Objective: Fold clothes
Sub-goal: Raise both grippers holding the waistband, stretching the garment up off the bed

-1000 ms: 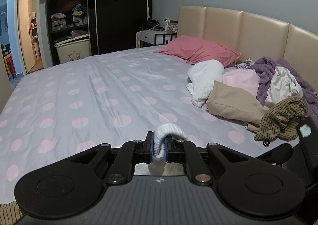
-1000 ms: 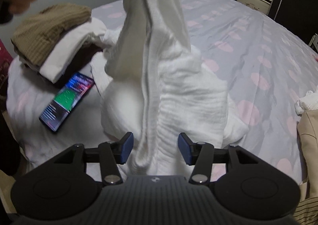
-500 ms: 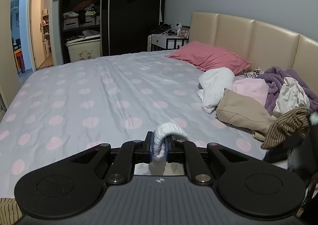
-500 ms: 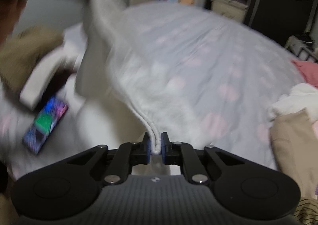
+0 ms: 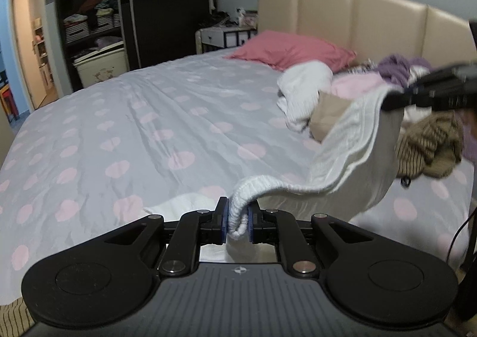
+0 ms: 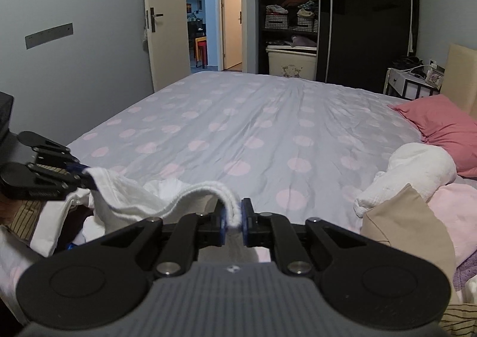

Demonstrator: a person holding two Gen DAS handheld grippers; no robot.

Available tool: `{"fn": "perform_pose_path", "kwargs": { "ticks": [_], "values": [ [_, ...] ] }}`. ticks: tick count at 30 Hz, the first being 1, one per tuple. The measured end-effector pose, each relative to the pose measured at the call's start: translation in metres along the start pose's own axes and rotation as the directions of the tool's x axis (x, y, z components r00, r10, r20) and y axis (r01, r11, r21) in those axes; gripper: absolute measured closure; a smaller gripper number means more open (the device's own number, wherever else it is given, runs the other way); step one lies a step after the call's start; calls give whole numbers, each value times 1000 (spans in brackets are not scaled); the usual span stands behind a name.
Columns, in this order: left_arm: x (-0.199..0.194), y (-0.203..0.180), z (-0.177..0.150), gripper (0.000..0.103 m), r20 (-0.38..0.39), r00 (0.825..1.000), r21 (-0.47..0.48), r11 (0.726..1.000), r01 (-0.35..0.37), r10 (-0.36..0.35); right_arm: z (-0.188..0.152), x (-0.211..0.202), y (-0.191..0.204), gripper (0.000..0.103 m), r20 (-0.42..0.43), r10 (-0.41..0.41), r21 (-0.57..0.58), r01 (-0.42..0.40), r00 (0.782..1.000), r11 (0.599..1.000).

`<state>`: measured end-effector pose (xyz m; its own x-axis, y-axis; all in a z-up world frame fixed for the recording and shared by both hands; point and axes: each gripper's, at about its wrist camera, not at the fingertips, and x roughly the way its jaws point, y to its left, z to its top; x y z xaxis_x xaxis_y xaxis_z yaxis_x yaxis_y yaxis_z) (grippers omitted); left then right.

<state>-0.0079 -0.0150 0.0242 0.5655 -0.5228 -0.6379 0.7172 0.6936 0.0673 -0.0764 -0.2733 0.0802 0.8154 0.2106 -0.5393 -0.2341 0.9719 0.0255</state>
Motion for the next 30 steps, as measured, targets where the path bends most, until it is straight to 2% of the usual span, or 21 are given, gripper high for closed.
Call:
{"fn": "perform_pose_path", "kwargs": {
  "ticks": [2, 4, 7, 8, 11, 16, 18, 21, 26, 30],
  "values": [
    [6, -5, -3, 83, -18, 1000, 36, 999, -9, 10, 0, -1, 0, 91, -1, 6, -3, -6, 1000, 1000],
    [12, -8, -6, 83, -33, 999, 60, 998, -15, 17, 0, -1, 0, 91, -1, 8, -7, -8, 1000, 1000],
    [13, -6, -4, 93, -41, 999, 44, 999, -26, 27, -1, -4, -2, 91, 1, 0, -8, 0, 1000, 1000],
    [12, -6, -2, 93, -37, 999, 43, 998, -38, 40, -1, -5, -3, 91, 1, -6, -7, 6, 1000, 1000],
    [3, -2, 6, 95, 3, 996, 44, 995, -91, 91, -1, -10, -7, 91, 3, -27, 4, 27, 1000, 1000],
    [-17, 3, 21, 95, 108, 982, 19, 987, -158, 155, 3, -15, -9, 91, 29, -33, 12, 33, 999, 999],
    [-24, 1, 26, 95, 150, 971, 14, 982, -189, 185, 7, -21, -6, 92, 59, -43, -5, 43, 997, 999],
    [-40, -5, 40, 95, 225, 948, 18, 972, -235, 225, 19, -36, -2, 92, 151, -73, -39, 79, 986, 996],
    [-84, -26, 76, 96, 333, 898, 121, 931, -344, 288, 41, -61, 1, 91, 286, -107, -69, 132, 952, 989],
    [-115, -31, 96, 95, 352, 885, 127, 921, -367, 304, 61, -80, 1, 91, 341, -85, -82, 120, 936, 989]
  ]
}}
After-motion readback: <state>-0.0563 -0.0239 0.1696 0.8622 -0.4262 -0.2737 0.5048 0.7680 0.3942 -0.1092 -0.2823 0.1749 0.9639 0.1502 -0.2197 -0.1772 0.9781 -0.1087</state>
